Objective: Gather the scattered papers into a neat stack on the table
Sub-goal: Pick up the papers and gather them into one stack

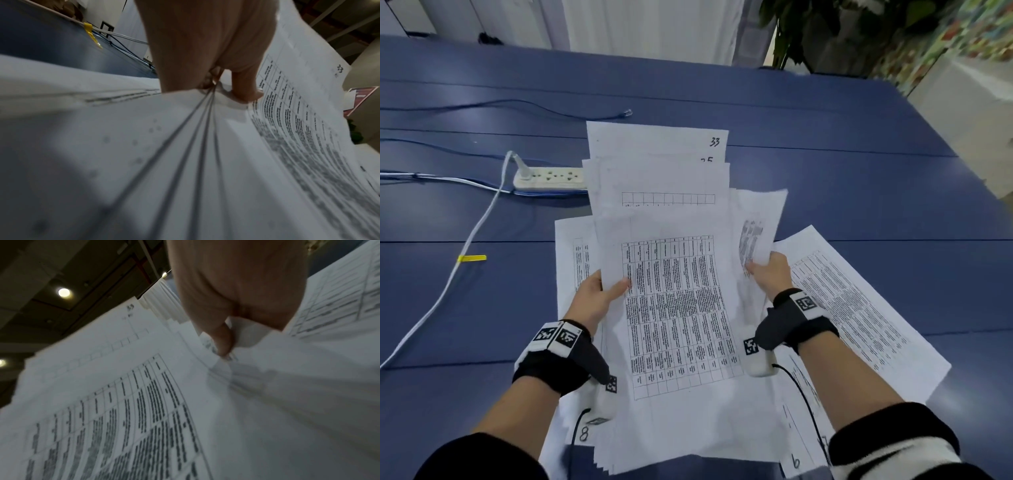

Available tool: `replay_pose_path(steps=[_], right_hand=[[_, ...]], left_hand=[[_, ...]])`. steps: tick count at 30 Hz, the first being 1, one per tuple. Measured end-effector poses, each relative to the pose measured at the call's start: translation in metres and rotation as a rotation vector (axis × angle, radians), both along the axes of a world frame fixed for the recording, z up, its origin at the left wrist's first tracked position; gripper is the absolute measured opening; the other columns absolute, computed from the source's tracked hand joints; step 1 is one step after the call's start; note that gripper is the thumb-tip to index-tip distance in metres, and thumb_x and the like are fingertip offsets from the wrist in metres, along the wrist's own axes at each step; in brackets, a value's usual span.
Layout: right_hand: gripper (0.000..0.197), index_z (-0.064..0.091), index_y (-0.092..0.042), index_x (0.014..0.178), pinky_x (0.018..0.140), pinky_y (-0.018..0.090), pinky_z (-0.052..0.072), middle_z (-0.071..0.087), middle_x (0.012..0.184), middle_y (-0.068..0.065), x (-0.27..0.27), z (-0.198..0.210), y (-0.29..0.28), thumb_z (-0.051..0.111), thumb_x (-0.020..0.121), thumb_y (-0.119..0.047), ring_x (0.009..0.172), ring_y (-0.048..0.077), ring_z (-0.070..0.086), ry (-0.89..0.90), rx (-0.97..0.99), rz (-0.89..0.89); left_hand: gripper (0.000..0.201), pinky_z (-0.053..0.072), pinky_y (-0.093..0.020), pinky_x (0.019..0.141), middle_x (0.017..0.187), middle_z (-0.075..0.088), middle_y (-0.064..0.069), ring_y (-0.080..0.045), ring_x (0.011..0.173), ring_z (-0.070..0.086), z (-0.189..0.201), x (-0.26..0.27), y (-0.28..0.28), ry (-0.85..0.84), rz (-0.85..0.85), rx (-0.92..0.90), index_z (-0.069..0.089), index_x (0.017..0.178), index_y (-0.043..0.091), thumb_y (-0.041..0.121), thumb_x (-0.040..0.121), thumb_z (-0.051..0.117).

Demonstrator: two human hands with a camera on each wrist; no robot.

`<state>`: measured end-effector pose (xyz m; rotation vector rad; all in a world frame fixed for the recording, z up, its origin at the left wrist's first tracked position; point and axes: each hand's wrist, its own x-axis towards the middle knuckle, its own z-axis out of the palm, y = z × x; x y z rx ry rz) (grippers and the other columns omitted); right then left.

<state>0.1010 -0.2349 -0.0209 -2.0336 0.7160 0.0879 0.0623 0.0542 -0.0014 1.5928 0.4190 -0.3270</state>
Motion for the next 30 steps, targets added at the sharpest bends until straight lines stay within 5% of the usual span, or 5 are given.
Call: replay_pose_path(steps=[10,17,20,25,30], right_hand=[[0.032,0.064,0.001,0.109,0.094,0.043,0.049,0.070,0.105,0.012,-0.055,0.016,-0.065,0.071,0.080,-0.011,0.098,0.029,0.066,0.204,0.061,0.252],[0.009,0.062,-0.010,0.086,0.055,0.016,0.039,0.064,0.083,0.000,-0.067,0.050,-0.081,0.067,0.085,-0.017,0.070,0.010,0.058,0.277,-0.012,0.335],[0.019,0.066,-0.006,0.094,0.065,0.023,0.045,0.067,0.090,0.005,-0.065,0.035,-0.059,0.067,0.084,-0.021,0.087,0.022,0.064,0.285,-0.043,0.440],[0.019,0.060,-0.019,0.093,0.078,0.028,0.044,0.059,0.099,0.000,-0.066,0.021,-0.046,0.044,0.094,-0.029,0.089,0.015,0.056,0.232,0.287,0.227],[0.049,0.027,-0.002,0.143,0.112,0.035,0.023,0.034,0.146,0.010,-0.077,0.032,-0.028,0.027,0.103,-0.031,0.138,0.023,0.029,0.227,0.219,0.322]], left_hand=[[0.061,0.014,-0.040,0.116,0.143,0.043,-0.006,-0.020,0.135,0.033,0.005,-0.021,-0.007,0.154,-0.041,-0.104,0.037,0.136,0.000,0.025,0.085,0.060],[0.060,0.012,-0.037,0.114,0.149,0.032,-0.009,-0.024,0.141,0.023,0.033,-0.025,-0.024,0.129,0.005,-0.153,0.022,0.144,-0.002,0.018,0.094,0.050],[0.080,0.007,-0.042,0.116,0.144,0.029,0.006,-0.024,0.143,0.017,0.022,-0.026,-0.035,0.190,-0.052,-0.185,0.020,0.145,0.003,0.033,0.085,0.062],[0.078,0.001,-0.045,0.116,0.158,0.009,-0.005,-0.025,0.146,0.005,0.020,-0.027,-0.048,0.180,-0.008,-0.247,0.005,0.149,0.010,0.028,0.092,0.054],[0.079,0.012,-0.043,0.116,0.156,0.021,-0.002,-0.024,0.144,0.019,0.013,-0.026,-0.062,0.146,-0.033,-0.181,0.013,0.148,0.016,0.028,0.087,0.062]])
